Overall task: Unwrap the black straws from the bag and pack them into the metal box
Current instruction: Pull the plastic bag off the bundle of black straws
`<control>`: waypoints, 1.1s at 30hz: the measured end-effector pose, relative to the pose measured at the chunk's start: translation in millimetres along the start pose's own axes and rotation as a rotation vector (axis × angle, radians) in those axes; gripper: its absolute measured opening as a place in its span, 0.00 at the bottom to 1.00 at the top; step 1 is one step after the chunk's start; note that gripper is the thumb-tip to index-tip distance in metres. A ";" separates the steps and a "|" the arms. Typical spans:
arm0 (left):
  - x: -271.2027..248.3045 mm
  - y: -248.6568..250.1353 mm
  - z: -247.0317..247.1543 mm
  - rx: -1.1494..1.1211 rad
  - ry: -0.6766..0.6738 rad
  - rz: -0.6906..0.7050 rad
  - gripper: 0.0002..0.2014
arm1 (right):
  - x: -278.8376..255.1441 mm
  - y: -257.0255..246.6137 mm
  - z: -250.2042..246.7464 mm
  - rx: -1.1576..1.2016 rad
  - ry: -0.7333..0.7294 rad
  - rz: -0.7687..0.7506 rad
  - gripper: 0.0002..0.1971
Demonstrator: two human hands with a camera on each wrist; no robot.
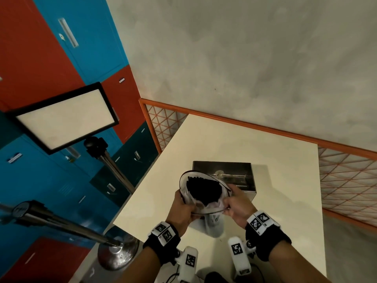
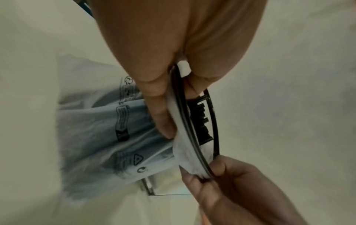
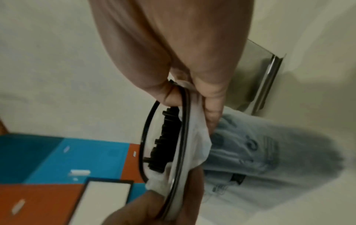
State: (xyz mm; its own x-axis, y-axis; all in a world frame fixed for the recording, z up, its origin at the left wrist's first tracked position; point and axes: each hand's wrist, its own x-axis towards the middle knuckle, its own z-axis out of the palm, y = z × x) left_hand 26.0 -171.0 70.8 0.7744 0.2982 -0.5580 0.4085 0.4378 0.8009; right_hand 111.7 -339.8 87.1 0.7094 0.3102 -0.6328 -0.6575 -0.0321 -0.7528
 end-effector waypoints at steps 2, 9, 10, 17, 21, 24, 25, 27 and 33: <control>-0.5 -11.7 -5.1 0.135 0.011 -0.050 0.30 | 0.4 7.6 -3.4 -0.245 0.070 -0.020 0.25; 7.1 -0.2 -25.2 0.595 0.065 -0.098 0.44 | -3.9 8.3 -11.7 -0.771 0.055 -0.128 0.30; 9.7 6.9 -26.0 0.596 0.110 -0.075 0.42 | -4.4 5.5 -11.4 -0.770 0.071 -0.161 0.31; 23.3 36.3 -9.7 0.628 0.130 0.111 0.29 | 9.2 -3.4 10.5 -0.387 0.067 0.006 0.21; 39.6 21.2 -9.0 0.516 0.112 0.059 0.20 | 15.6 0.9 15.8 -0.285 0.132 -0.074 0.08; 29.0 20.6 -5.5 0.620 0.078 0.138 0.11 | 14.6 2.0 10.9 -0.185 0.150 -0.018 0.10; 27.7 19.1 -6.4 0.630 0.077 0.141 0.13 | 14.0 1.6 8.5 -0.153 0.155 0.004 0.10; 27.1 16.7 -9.0 0.611 0.074 0.135 0.16 | 14.7 2.0 4.3 -0.094 0.149 0.050 0.09; 21.7 19.6 -3.9 0.593 0.013 0.105 0.20 | 30.0 15.8 0.5 -0.434 0.190 -0.060 0.14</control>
State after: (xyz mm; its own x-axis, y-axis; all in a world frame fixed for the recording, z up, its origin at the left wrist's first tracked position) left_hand 48.9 -152.7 73.6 0.8208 0.3260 -0.4691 0.5328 -0.1408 0.8344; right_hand 122.5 -330.5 56.3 0.8036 0.1456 -0.5771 -0.4758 -0.4255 -0.7698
